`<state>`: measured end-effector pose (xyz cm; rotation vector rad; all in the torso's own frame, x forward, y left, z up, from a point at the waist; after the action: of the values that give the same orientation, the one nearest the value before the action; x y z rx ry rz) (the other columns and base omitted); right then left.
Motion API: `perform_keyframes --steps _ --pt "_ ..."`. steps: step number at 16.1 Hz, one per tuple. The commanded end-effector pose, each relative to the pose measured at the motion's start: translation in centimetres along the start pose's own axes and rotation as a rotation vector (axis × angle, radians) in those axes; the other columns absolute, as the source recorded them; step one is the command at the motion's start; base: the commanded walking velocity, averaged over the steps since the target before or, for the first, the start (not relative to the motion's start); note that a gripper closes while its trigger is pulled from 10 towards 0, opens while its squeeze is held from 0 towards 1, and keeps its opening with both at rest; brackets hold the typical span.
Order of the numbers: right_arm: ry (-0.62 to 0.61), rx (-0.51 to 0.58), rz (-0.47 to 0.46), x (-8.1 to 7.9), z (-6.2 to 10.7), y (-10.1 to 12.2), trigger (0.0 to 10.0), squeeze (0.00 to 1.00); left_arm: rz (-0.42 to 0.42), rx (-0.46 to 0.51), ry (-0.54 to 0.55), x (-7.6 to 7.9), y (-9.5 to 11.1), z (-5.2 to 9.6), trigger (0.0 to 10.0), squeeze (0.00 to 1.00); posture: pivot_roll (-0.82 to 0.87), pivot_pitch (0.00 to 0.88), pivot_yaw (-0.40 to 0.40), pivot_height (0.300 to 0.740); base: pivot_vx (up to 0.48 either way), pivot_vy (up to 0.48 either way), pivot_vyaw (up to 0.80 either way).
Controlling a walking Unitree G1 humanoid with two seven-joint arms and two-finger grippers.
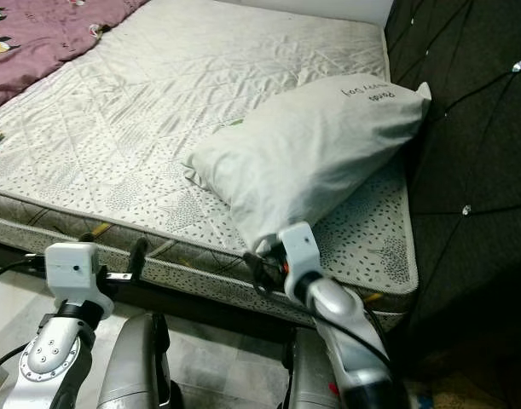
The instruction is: Clean up the room
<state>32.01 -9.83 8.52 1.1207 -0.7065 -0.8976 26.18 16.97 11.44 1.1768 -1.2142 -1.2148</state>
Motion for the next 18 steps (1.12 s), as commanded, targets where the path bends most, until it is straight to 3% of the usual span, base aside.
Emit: perform_keyframes --steps 1,4,7,14,15,16,17,18 --pt "-0.041 -0.024 -0.009 0.4 -0.2 -0.2 10.0 0.00 -0.017 0.008 0.009 -0.2 0.4 0.0 10.0 0.00 0.05 0.133 -0.037 0.548 0.000 0.000 0.00" --pt "-0.088 -0.015 -0.082 -0.1 -1.2 0.7 10.0 0.00 -0.017 0.020 0.014 -0.2 0.9 -0.3 10.0 0.00 0.06 0.133 -0.031 0.548 0.000 0.000 0.00" --pt "-0.086 -0.019 -0.165 -1.7 -2.8 1.6 10.0 0.00 -0.023 0.016 0.007 -0.1 0.8 -0.2 10.0 0.00 0.07 0.130 -0.023 0.548 0.000 0.000 0.00" --pt "-0.326 0.061 -0.199 0.3 -5.1 4.4 10.0 0.00 -0.026 0.021 0.022 -0.2 1.1 -0.5 10.0 0.00 0.10 0.116 -0.017 0.548 0.000 0.000 0.00" --pt "-0.359 0.079 -0.204 0.6 -5.3 4.7 9.4 0.00 -0.027 0.024 0.024 -0.2 1.2 -0.5 10.0 0.00 0.10 0.114 -0.018 0.548 0.000 0.000 0.00" --pt "-0.376 0.088 -0.220 0.7 -5.6 4.8 7.8 0.00 -0.028 0.026 0.026 -0.2 1.3 -0.6 10.0 0.00 0.11 0.112 -0.019 0.548 0.000 0.000 0.00" --pt "-0.377 0.093 -0.257 0.5 -5.9 4.9 0.0 0.00 -0.029 0.030 0.029 -0.3 1.5 -0.6 10.0 0.00 0.12 0.109 -0.021 0.548 0.000 0.000 0.00" --pt "-0.374 0.113 -0.267 0.1 -6.3 5.4 0.0 0.00 -0.032 0.035 0.036 -0.5 1.6 -0.5 10.0 0.00 0.13 0.106 -0.023 0.548 0.000 0.000 0.00"
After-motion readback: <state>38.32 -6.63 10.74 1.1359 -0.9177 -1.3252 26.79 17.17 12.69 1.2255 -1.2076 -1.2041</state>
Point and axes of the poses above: a point about 5 cm out from each wrist's last joint towards the gripper, its own z axis pointing back from the gripper into the wrist, its own y axis along the axis of the wrist's last joint, x = y × z, the point moved 3 cm from there along -z, pointing out of the wrist towards the gripper, and after that the axes turned 3 degrees about z, right-handed, at the moved point
